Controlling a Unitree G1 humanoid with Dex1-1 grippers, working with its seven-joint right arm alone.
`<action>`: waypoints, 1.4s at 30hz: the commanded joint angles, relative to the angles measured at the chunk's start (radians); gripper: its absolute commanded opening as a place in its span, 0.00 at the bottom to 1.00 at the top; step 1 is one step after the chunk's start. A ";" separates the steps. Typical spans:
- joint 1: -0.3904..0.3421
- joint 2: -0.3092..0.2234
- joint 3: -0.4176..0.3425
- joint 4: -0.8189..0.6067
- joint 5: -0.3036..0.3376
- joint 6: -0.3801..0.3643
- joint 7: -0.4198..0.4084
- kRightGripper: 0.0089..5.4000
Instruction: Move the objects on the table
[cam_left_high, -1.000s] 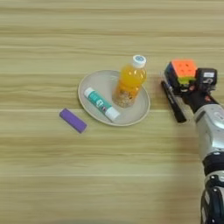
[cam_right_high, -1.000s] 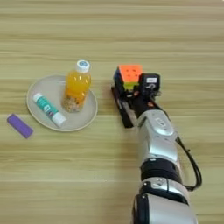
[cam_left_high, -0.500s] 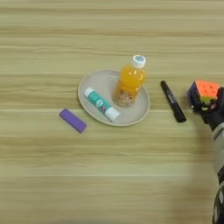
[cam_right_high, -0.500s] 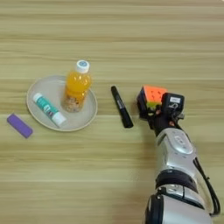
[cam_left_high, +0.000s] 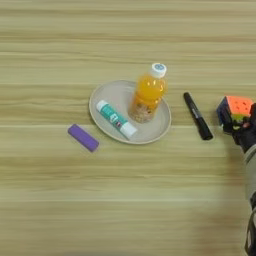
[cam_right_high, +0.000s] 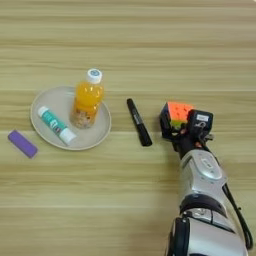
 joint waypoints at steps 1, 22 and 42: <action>-0.056 -0.052 0.011 -0.035 -0.010 -0.022 -0.009 0.71; 0.166 0.013 0.047 -0.671 0.011 0.078 -0.012 0.99; 0.445 -0.096 0.055 -0.970 0.202 0.263 0.513 0.99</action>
